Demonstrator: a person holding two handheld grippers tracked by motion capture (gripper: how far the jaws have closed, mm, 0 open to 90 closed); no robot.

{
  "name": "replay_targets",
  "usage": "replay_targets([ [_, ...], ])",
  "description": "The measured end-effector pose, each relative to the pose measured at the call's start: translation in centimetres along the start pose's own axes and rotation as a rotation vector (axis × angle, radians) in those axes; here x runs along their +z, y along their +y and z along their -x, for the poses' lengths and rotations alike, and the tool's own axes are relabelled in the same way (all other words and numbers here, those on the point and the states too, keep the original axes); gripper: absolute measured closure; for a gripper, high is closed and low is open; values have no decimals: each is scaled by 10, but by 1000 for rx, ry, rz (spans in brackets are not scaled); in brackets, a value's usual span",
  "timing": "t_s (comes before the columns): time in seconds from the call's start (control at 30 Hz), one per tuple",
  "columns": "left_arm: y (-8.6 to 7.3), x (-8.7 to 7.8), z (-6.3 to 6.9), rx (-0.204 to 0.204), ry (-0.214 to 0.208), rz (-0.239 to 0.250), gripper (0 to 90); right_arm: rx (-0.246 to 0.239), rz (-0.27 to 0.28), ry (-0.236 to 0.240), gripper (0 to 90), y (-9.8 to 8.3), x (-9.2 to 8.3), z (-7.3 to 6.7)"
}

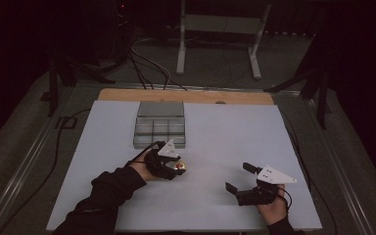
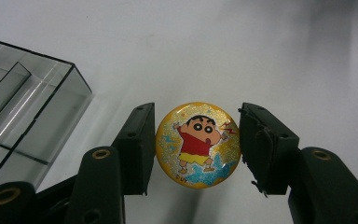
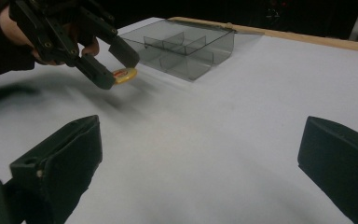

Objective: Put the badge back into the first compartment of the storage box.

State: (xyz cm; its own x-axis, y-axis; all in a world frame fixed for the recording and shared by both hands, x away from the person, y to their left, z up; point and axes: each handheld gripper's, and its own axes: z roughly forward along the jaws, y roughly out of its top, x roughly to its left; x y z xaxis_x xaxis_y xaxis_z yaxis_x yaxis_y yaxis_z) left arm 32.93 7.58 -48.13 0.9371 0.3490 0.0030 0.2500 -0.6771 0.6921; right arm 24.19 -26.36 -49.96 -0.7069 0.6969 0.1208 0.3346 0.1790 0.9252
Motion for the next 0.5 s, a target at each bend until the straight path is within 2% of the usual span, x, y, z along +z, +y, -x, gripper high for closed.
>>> replay_targets([
  [0.23,2,-4,-2,11,3,-1,485,-1,-5,0,0,0,1,0],
  [0.5,0,-8,-6,-17,9,11,485,4,-2,2,0,0,0,0],
])
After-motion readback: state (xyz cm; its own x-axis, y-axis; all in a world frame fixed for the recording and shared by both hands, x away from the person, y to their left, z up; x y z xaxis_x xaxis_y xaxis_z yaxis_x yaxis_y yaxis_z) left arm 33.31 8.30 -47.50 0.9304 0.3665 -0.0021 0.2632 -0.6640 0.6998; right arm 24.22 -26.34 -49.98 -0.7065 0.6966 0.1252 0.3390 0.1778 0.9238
